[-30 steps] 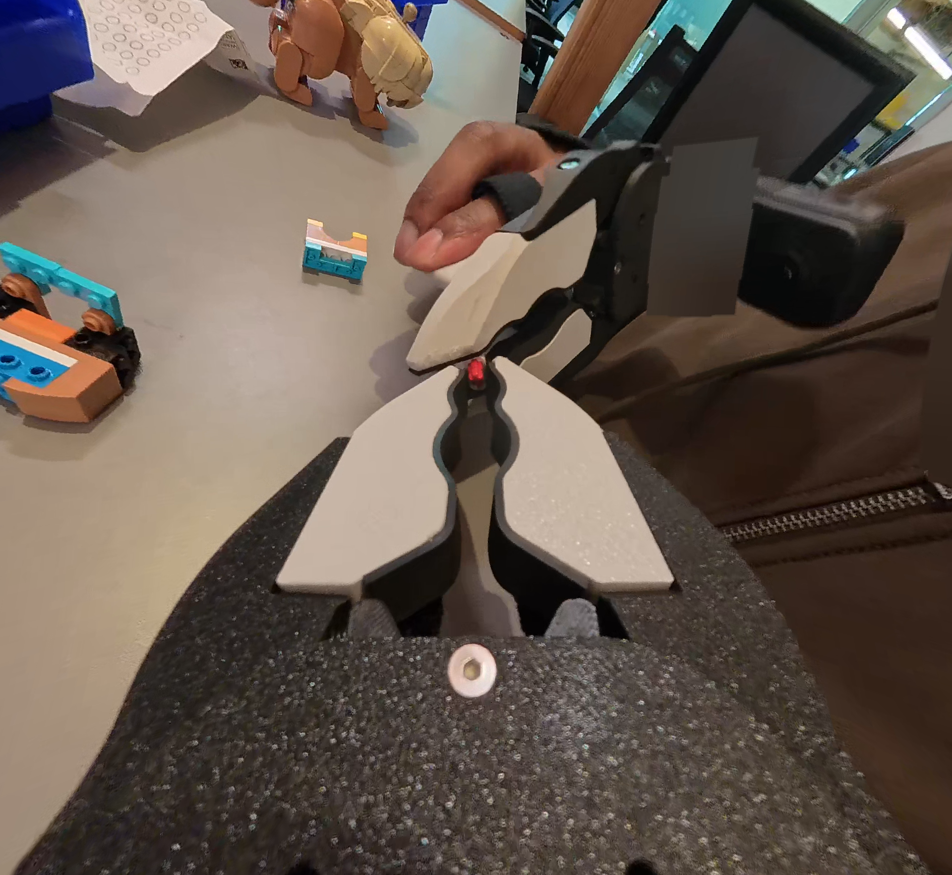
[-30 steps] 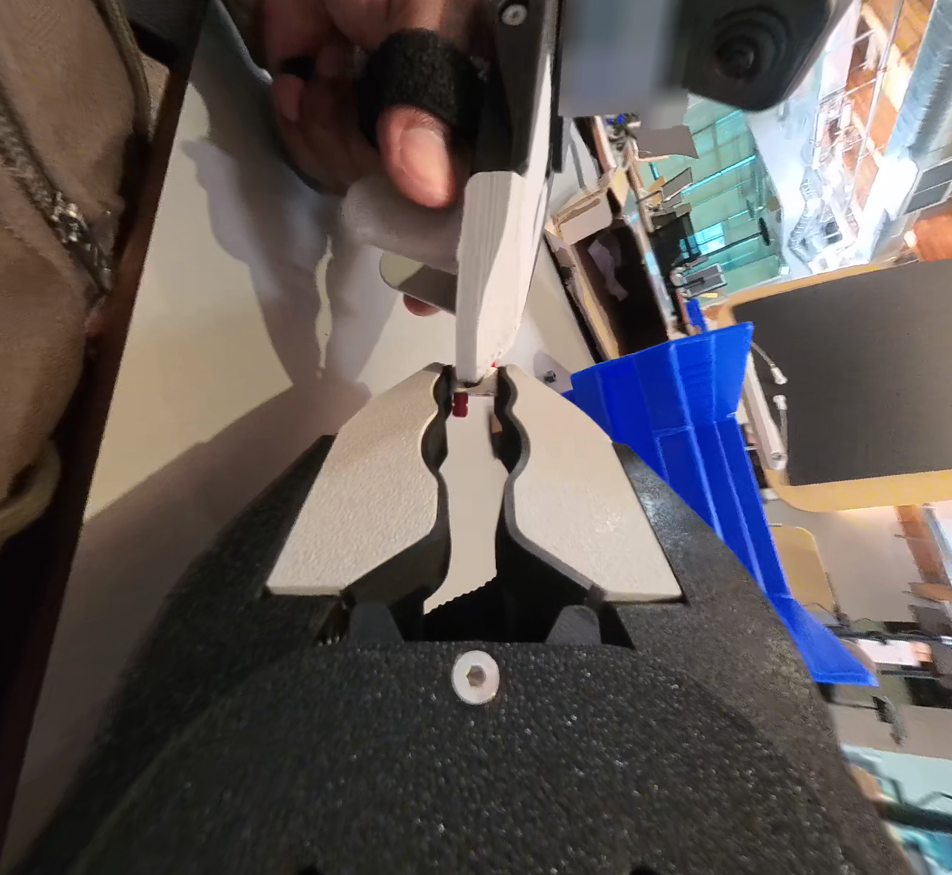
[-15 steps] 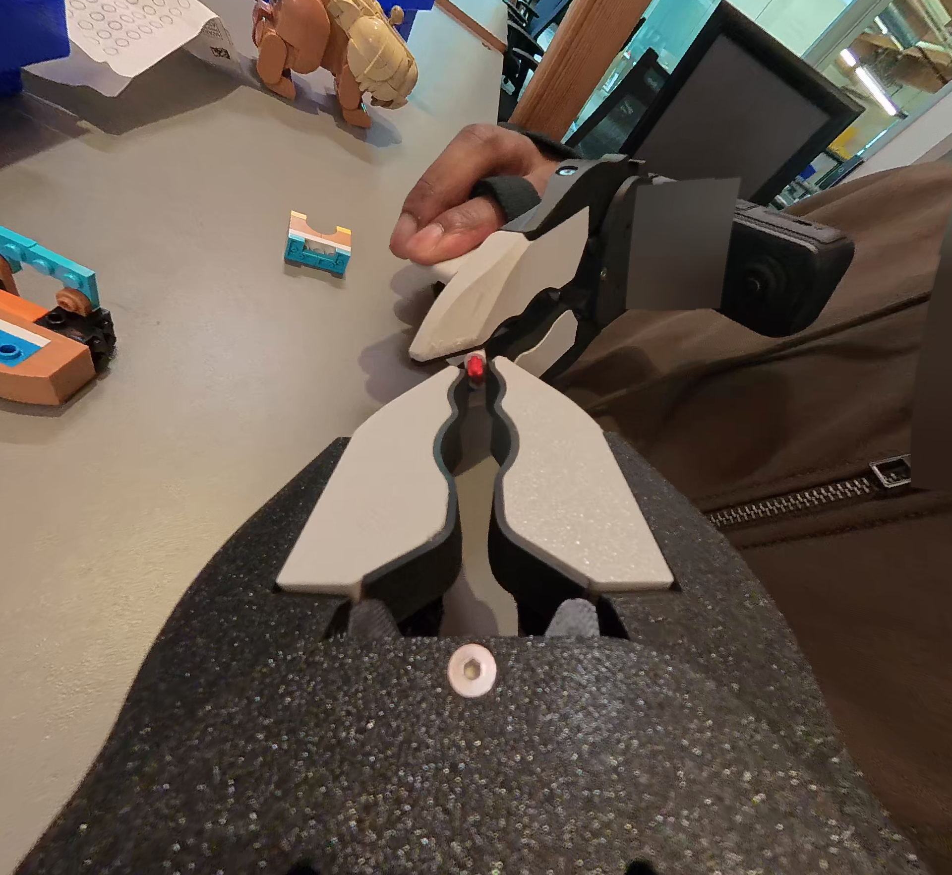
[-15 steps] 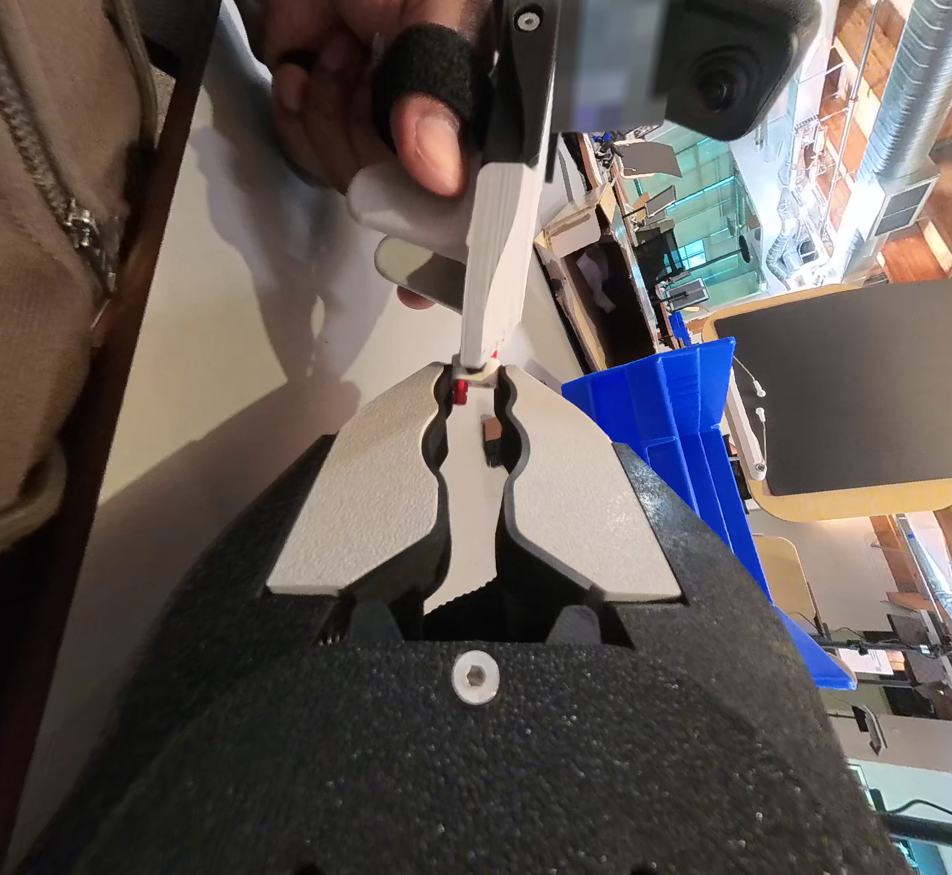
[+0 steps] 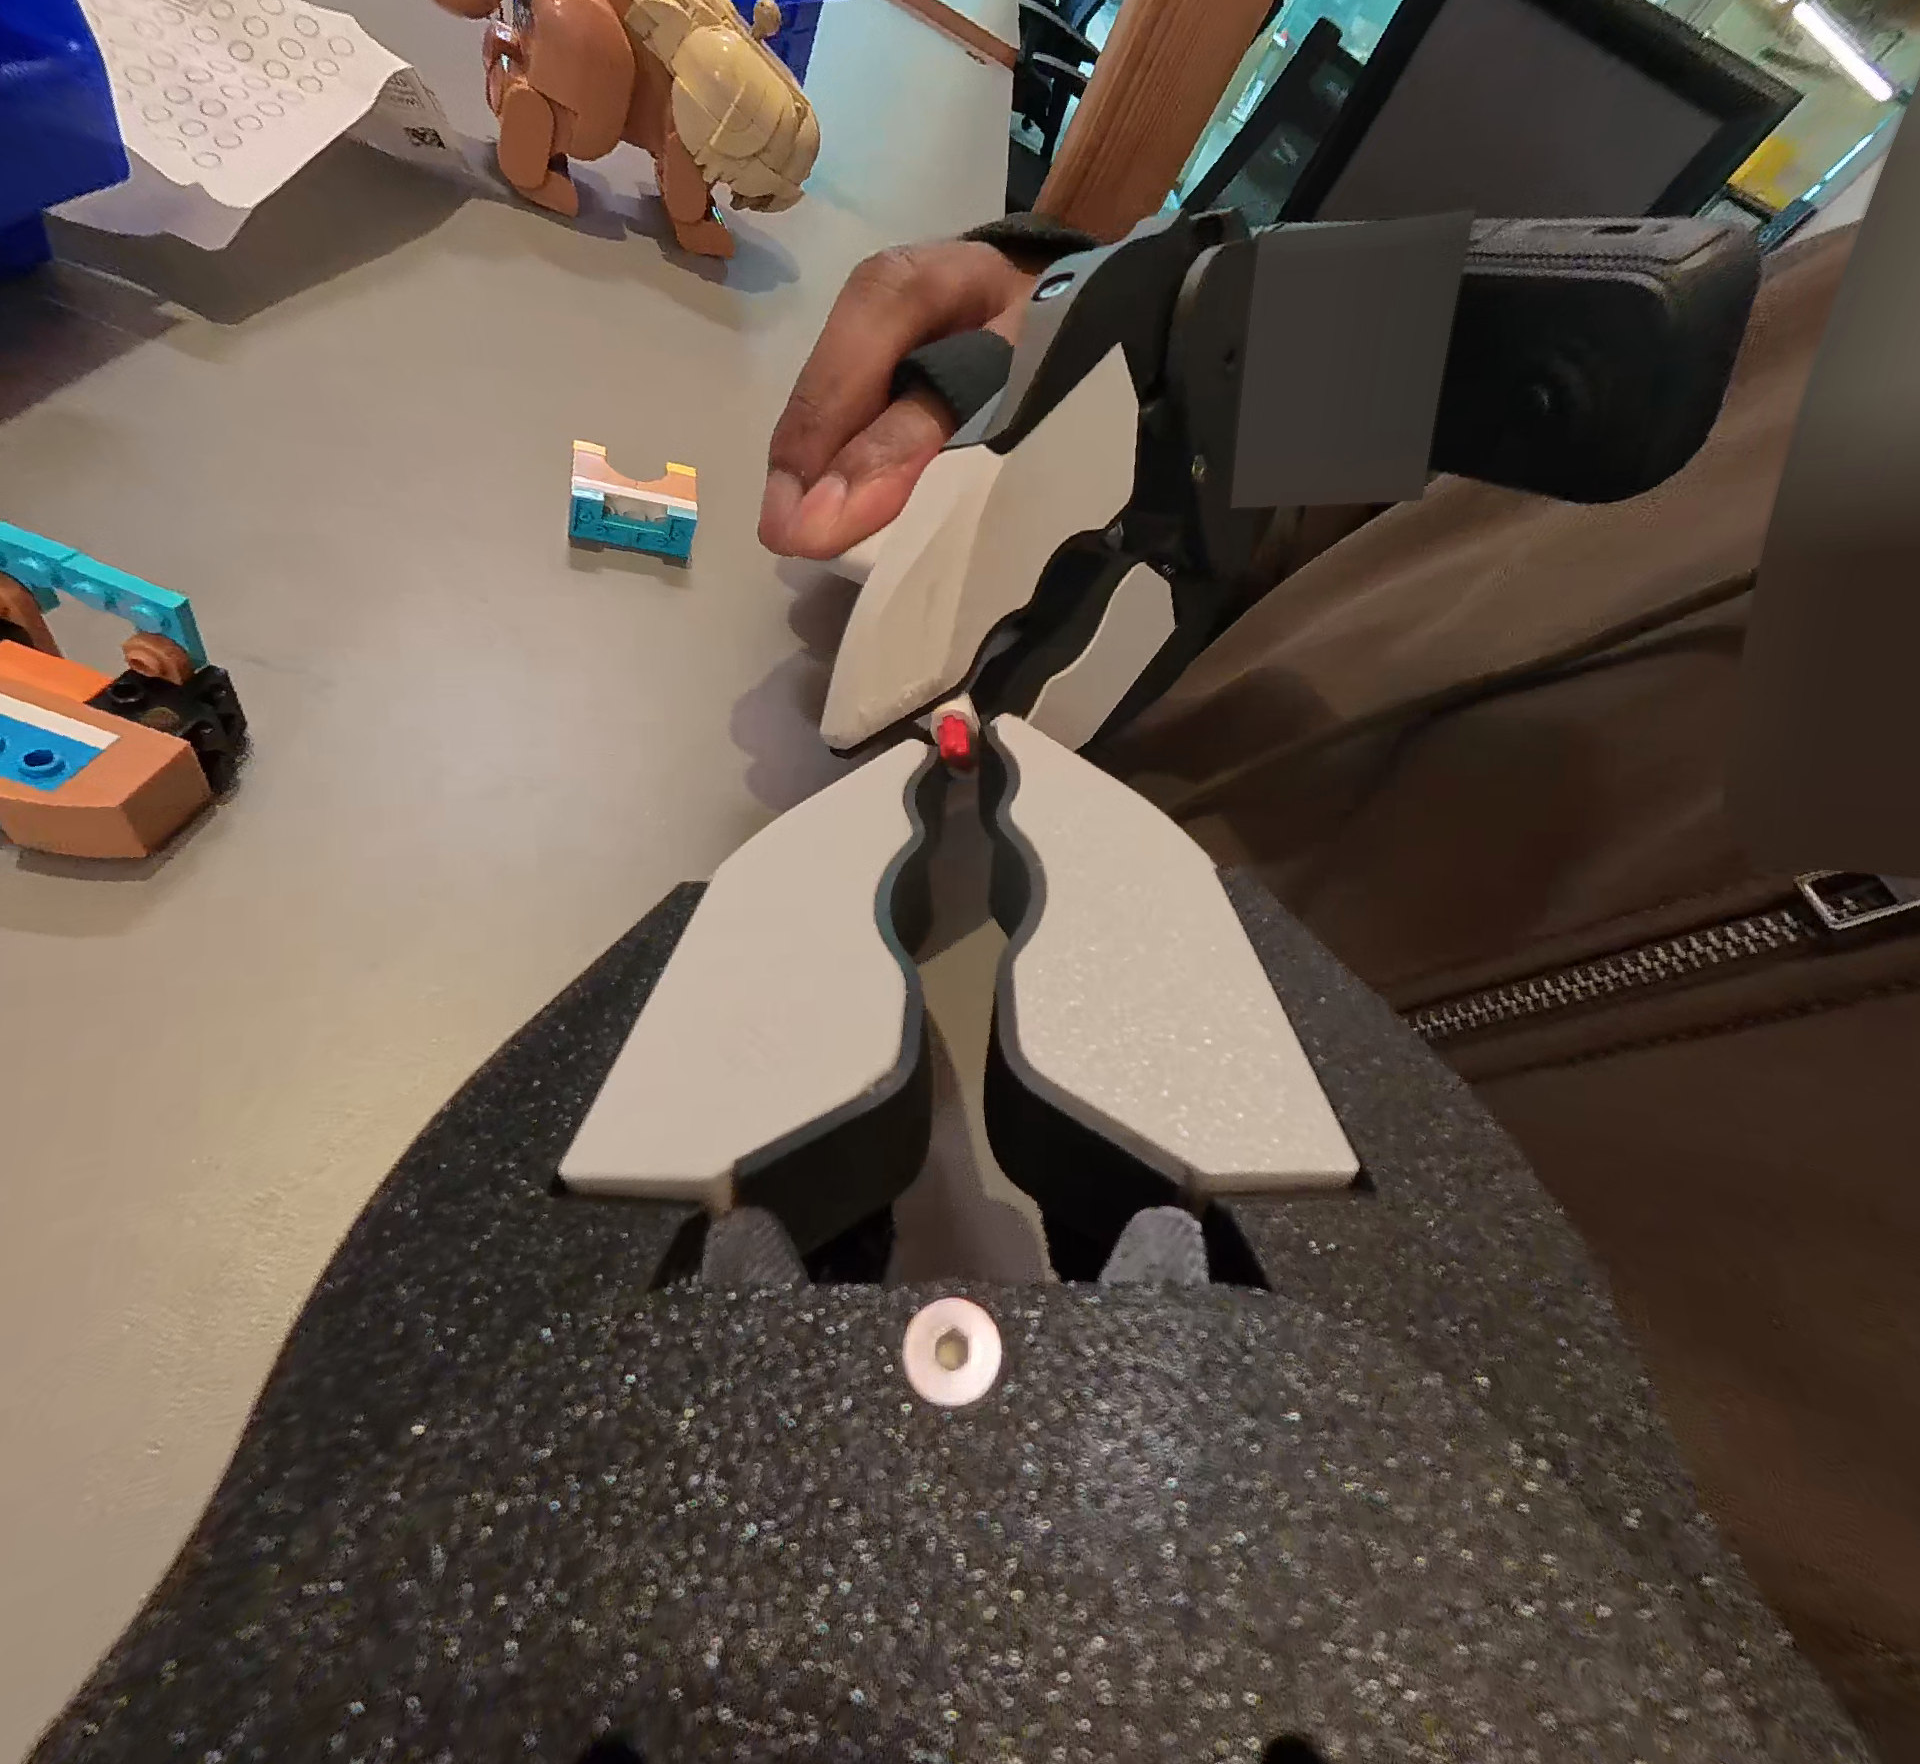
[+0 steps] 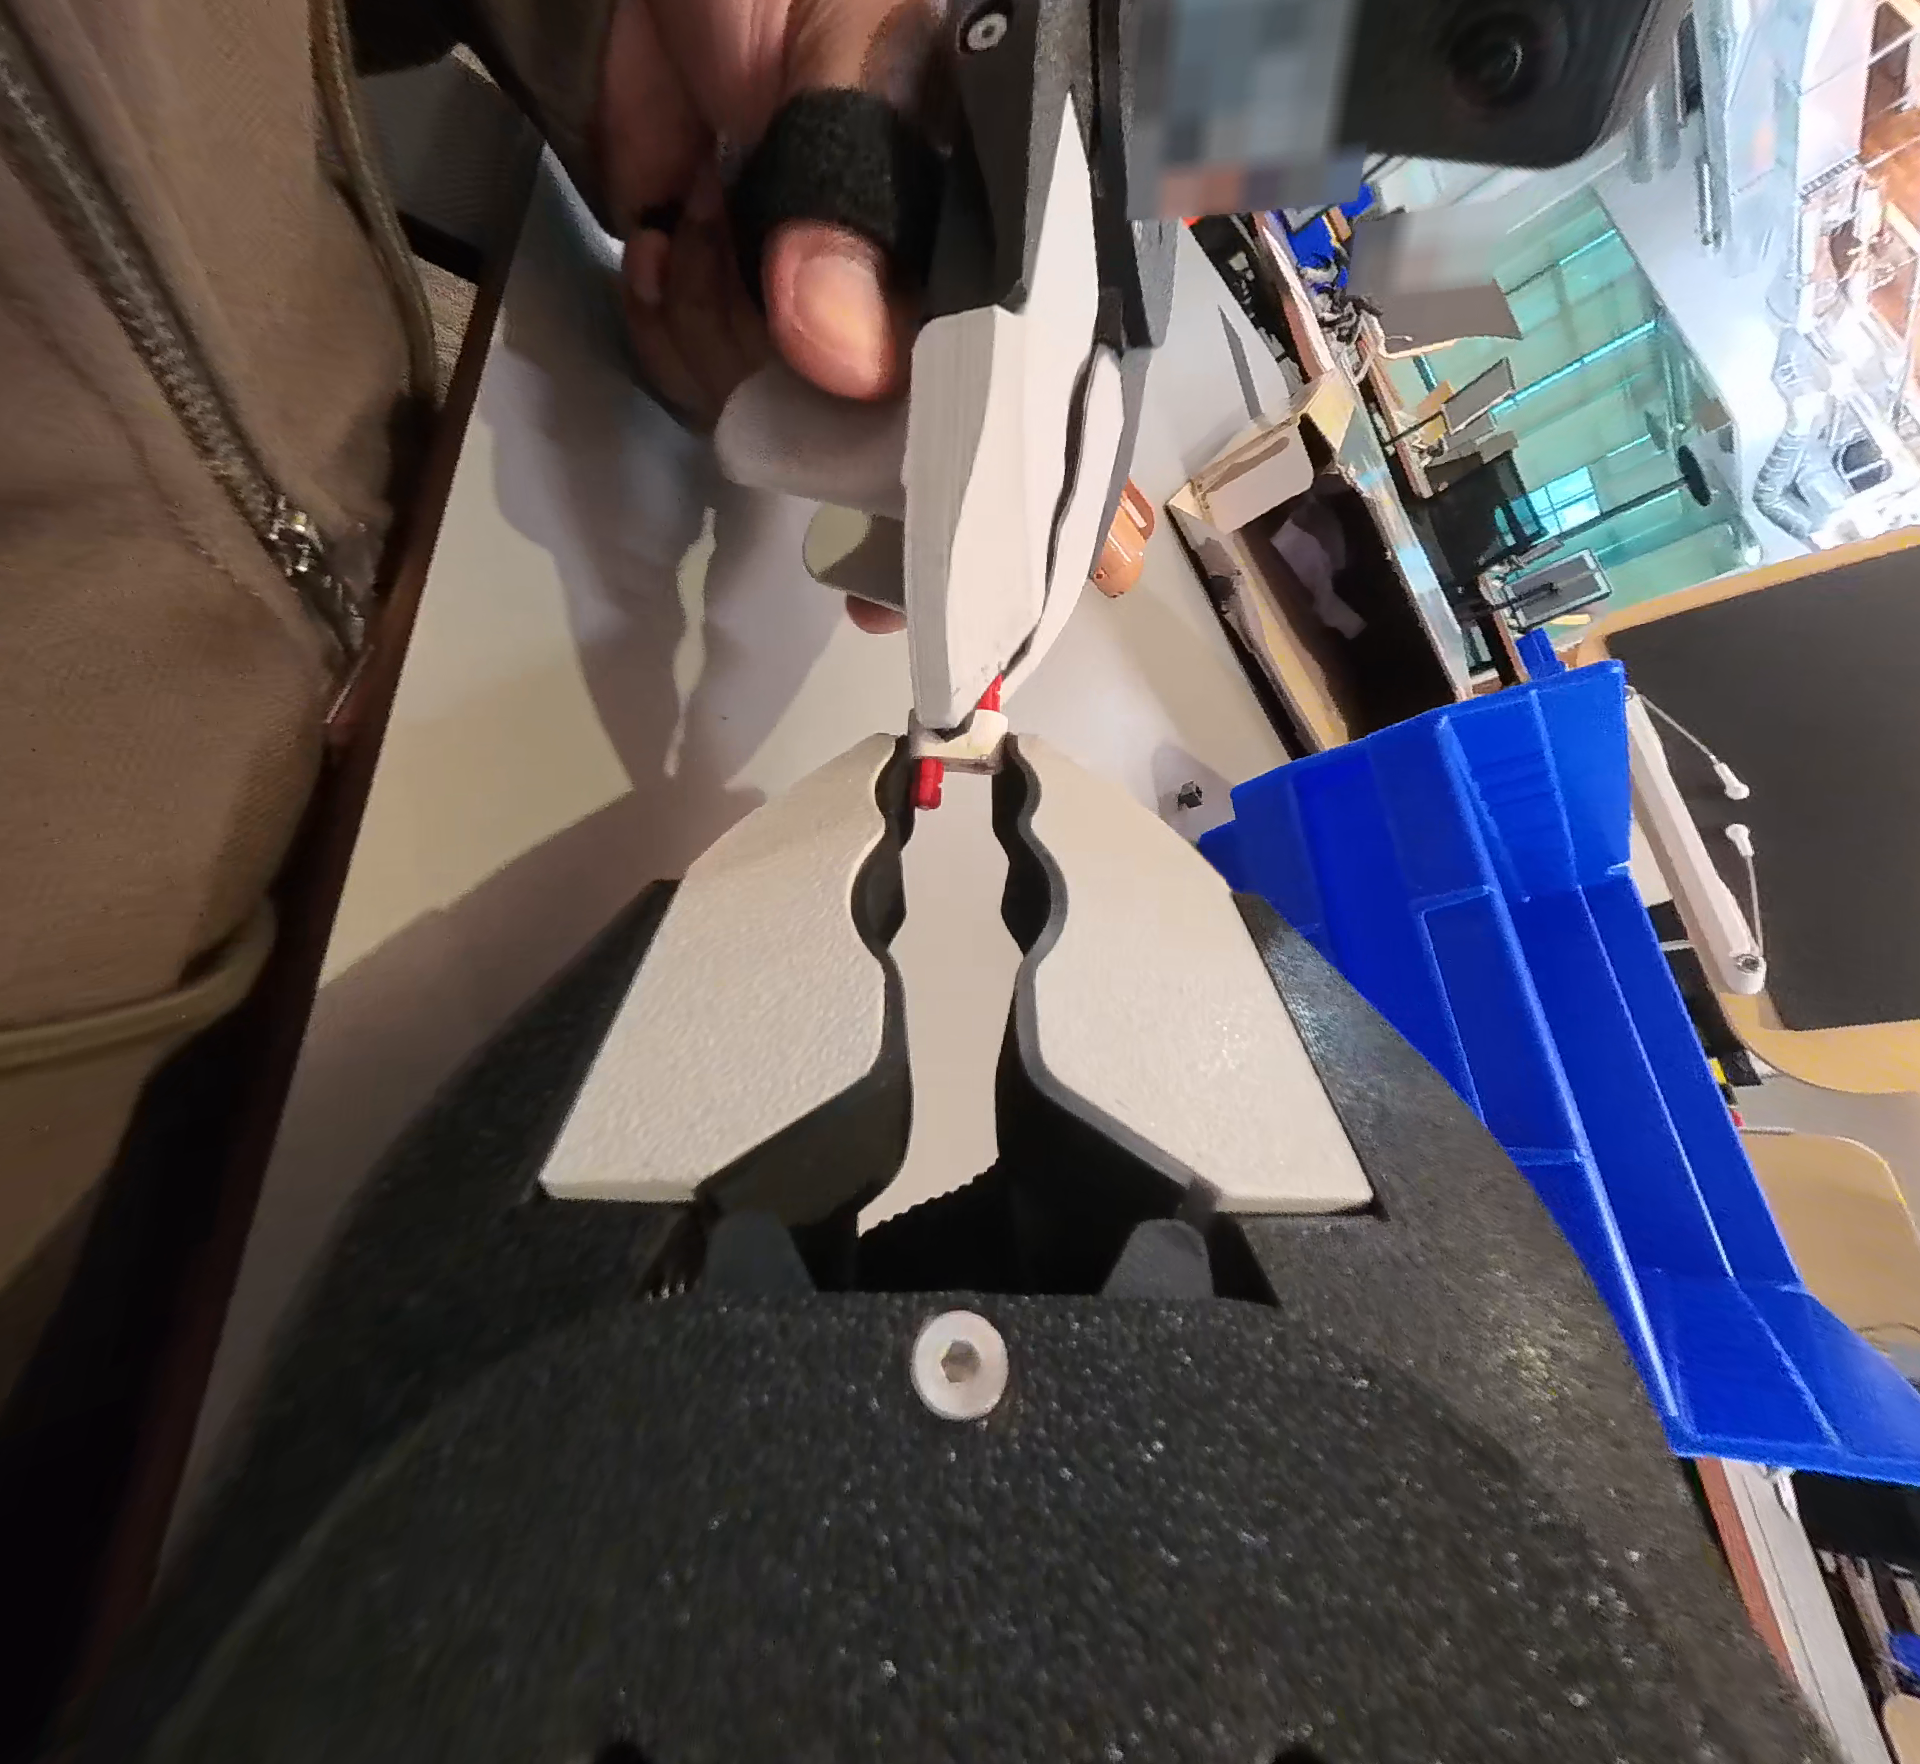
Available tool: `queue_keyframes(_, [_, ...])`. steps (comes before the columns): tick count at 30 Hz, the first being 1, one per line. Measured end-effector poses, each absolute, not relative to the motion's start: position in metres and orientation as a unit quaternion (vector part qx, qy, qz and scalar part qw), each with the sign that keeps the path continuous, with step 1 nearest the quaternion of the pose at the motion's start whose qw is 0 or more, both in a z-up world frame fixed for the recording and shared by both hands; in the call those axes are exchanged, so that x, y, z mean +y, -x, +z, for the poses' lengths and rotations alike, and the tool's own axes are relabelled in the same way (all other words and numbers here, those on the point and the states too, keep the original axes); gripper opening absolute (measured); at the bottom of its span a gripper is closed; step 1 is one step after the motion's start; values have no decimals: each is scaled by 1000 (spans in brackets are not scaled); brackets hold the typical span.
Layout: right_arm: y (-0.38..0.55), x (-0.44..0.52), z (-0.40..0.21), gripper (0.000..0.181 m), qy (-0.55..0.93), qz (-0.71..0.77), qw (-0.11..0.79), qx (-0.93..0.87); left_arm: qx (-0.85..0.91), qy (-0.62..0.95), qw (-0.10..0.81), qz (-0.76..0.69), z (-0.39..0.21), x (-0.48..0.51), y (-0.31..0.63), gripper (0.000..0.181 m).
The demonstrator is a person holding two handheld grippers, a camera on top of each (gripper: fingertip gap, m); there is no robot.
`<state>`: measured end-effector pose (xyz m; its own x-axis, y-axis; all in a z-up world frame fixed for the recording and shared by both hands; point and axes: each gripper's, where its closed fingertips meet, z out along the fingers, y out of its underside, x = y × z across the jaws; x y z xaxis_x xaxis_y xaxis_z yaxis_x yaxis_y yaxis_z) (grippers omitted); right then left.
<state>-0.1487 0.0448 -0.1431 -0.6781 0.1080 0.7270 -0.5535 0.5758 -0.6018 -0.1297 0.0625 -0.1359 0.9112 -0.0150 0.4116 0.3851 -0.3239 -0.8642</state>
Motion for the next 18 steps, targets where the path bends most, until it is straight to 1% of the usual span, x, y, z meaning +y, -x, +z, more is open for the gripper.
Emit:
queue_keyframes(2, [149, 45, -143, 16, -145, 432, 390, -800, -127, 787, 571, -195, -136, 62, 130, 6])
queue_keyframes(6, [153, 45, -141, 16, -172, 392, 455, -781, -151, 777, 568, -225, -135, 61, 132, 6])
queue_keyframes(8, [153, 46, -141, 16, -180, 380, 472, -775, -149, 781, 567, -217, -136, 60, 133, 6])
queue_keyframes(9, [153, 46, -142, 16, -178, 381, 468, -777, -146, 784, 566, -209, -137, 59, 134, 6])
queue_keyframes(14, [151, 45, -142, 16, -142, 434, 393, -798, -120, 794, 573, -164, -135, 60, 136, 6])
queue_keyframes(16, [150, 45, -141, 16, -139, 440, 384, -799, -115, 795, 573, -160, -134, 59, 135, 6])
queue_keyframes(18, [151, 46, -141, 16, -143, 433, 395, -797, -123, 790, 574, -175, -134, 59, 135, 6])
